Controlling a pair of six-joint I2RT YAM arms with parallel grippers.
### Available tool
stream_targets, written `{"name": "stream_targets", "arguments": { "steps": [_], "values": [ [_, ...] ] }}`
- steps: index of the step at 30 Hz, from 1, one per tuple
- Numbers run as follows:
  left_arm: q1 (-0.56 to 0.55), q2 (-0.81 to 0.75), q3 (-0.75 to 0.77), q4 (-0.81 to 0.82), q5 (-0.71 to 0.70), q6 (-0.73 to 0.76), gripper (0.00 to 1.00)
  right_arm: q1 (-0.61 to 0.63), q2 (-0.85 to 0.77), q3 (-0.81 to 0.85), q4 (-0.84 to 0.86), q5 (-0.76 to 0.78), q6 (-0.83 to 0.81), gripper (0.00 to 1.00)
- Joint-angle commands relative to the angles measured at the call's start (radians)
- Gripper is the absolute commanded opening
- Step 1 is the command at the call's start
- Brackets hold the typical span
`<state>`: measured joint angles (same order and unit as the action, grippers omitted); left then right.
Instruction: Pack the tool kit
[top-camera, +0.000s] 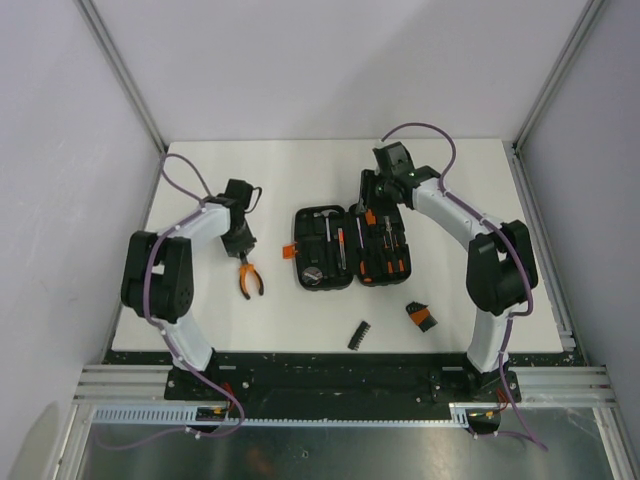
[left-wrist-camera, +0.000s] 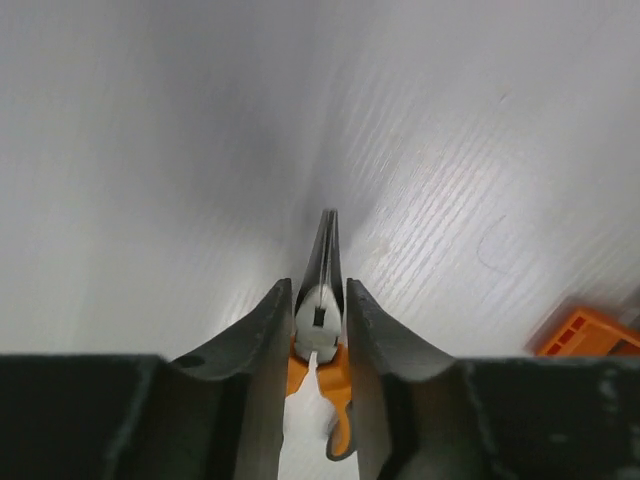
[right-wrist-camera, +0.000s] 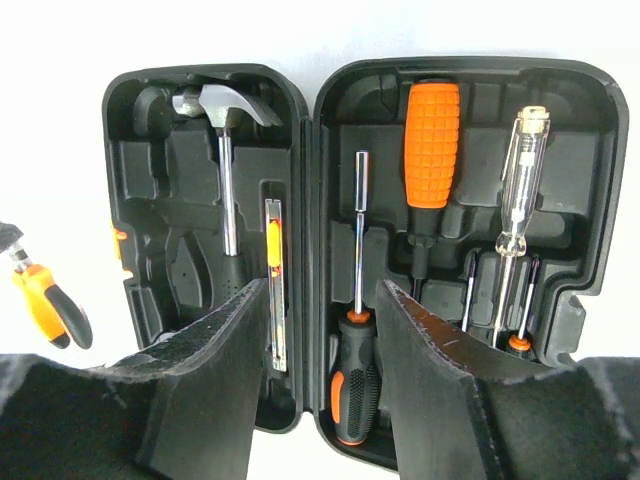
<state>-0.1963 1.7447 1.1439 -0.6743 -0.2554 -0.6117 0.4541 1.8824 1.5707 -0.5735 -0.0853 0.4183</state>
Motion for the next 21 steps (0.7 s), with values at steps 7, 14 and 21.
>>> {"name": "stream_targets", "arguments": {
  "steps": [7,14,21],
  "values": [
    [-0.004,0.063,0.051,0.063,-0.007,0.095,0.77,-0.016,0.002,0.003,0.008,-0.005,0.002,0.51],
    [-0.011,-0.078,-0.094,0.103,0.110,0.103,0.92,-0.017,-0.002,0.000,0.006,-0.005,0.001,0.51],
    [-0.081,-0.207,-0.229,0.108,0.169,0.067,0.92,-0.017,0.002,-0.001,0.004,-0.007,-0.001,0.51]
  ]
}}
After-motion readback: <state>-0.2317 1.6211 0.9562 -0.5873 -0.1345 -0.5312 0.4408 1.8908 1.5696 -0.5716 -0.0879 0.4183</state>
